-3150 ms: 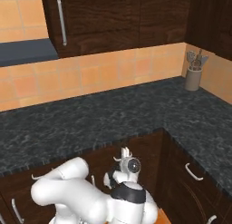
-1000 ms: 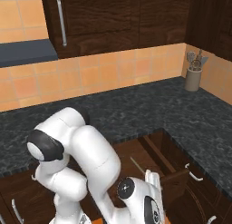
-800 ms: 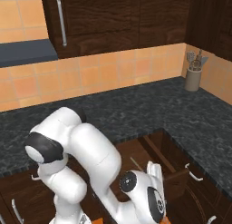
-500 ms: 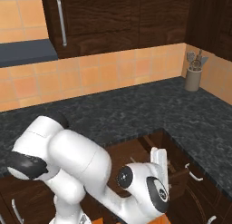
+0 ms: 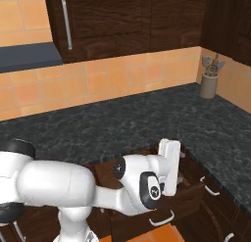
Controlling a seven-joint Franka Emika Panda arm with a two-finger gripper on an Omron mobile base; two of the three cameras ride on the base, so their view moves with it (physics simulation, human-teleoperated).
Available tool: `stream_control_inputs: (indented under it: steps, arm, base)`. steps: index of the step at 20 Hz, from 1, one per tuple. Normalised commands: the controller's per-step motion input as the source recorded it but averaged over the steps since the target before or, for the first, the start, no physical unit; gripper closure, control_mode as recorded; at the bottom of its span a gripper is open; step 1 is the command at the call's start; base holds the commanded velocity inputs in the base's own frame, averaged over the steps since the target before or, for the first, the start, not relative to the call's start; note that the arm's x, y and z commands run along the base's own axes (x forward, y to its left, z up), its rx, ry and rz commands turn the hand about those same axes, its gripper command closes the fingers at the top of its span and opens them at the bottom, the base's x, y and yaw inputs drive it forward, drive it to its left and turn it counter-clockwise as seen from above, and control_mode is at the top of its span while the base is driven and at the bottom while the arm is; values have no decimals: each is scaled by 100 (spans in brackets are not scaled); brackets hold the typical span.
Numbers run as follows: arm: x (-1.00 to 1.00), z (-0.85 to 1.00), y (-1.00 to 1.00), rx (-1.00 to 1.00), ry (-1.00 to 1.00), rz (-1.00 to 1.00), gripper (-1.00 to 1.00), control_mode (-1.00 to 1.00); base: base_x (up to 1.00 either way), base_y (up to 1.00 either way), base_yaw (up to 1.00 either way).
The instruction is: Take a straw from the drawer in front and place it inside the glass cup on the dining counter.
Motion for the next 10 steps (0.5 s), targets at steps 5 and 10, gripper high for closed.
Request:
stream_control_inputs:
  steps: [5,10]
  arm:
    - [45,99,0,20,46,11,-100,-100]
    - [0,63,0,26,59,9,-100,-100]
  base:
    - [0,0,0]
    - [0,0,0]
